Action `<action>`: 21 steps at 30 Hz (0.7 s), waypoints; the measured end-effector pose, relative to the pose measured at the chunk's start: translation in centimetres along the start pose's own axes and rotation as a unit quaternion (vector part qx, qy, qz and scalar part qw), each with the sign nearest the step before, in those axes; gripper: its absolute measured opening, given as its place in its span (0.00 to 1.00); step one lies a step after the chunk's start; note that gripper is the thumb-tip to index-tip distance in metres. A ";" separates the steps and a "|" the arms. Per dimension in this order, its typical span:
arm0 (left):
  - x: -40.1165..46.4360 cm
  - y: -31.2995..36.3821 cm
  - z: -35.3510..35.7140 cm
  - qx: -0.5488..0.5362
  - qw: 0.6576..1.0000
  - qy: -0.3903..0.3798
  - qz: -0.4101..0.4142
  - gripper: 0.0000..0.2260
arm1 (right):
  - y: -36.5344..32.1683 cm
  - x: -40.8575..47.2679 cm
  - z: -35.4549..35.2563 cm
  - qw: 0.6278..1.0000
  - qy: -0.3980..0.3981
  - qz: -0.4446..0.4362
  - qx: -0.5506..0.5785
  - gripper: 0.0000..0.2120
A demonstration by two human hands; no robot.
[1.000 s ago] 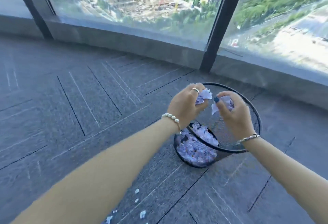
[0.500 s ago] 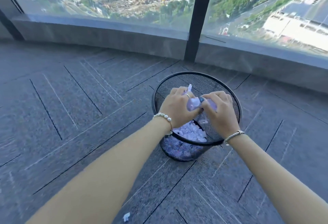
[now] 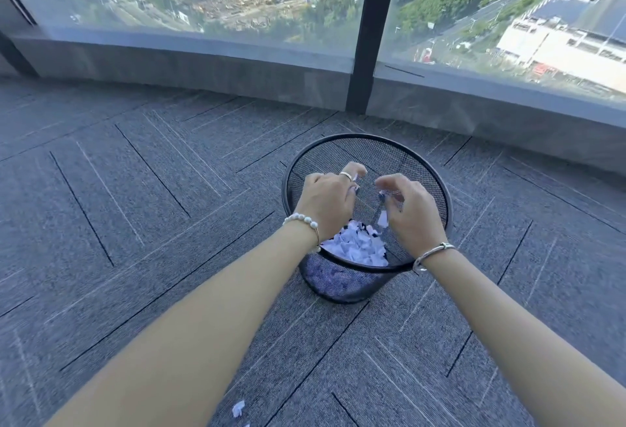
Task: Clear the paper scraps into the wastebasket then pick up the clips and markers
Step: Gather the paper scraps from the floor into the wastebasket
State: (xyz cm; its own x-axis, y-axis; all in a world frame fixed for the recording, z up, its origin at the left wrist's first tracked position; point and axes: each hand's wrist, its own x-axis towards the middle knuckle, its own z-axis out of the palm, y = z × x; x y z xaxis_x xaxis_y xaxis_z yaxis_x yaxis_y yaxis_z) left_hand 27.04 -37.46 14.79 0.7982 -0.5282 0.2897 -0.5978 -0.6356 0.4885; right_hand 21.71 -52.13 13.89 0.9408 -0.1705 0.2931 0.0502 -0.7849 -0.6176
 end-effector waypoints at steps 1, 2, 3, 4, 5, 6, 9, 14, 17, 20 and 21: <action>0.0 0.0 -0.1 -0.008 1.000 -0.003 0.002 0.10 | 0.0 0.0 0.0 1.000 -0.002 -0.001 -0.015 0.09; 0.0 0.1 -0.2 -0.017 1.000 -0.007 0.006 0.09 | 0.0 -0.1 -0.1 1.000 -0.003 -0.001 -0.025 0.07; 0.0 0.1 -0.2 -0.027 0.999 -0.016 0.006 0.09 | 0.1 -0.1 0.0 1.000 -0.003 0.000 -0.030 0.07; -0.1 0.2 -0.2 -0.036 0.999 -0.024 0.006 0.09 | 0.1 -0.1 0.0 0.999 -0.004 -0.001 -0.036 0.10; -0.2 0.1 -0.2 -0.045 0.999 -0.027 0.003 0.10 | 0.1 -0.1 0.0 0.999 -0.009 -0.005 -0.044 0.14; -0.2 0.0 -0.2 -0.052 0.998 -0.024 0.001 0.10 | 0.1 -0.1 0.0 0.998 -0.015 -0.010 -0.053 0.20; -0.1 0.1 -0.2 -0.051 0.999 -0.009 -0.007 0.14 | -0.4 0.1 -0.1 0.997 -0.020 -0.026 -0.064 0.26; -0.5 1.0 -1.7 -0.100 0.993 0.054 0.010 0.16 | -1.2 -0.1 -0.4 0.999 0.013 -0.029 -0.030 0.21; -0.9 1.1 -3.4 -0.108 0.989 0.100 0.019 0.15 | -2.1 -0.3 -0.6 0.998 0.038 -0.044 -0.018 0.16; -1.8 0.7 -5.9 -0.126 0.982 0.140 0.005 0.15 | -4.9 -0.1 -0.9 0.996 0.070 -0.060 0.022 0.16; -2.3 0.3 -6.8 -0.134 0.979 0.154 -0.002 0.15 | -6.1 0.0 -0.8 0.994 0.077 -0.070 0.038 0.16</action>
State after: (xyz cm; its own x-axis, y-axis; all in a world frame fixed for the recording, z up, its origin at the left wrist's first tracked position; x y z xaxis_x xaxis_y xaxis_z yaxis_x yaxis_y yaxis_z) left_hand 25.53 -32.58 19.85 0.8090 -0.3053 0.5022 -0.5875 -0.4445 0.6762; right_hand 21.12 -47.79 18.22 0.8611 -0.1567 0.4837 0.2070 -0.7608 -0.6151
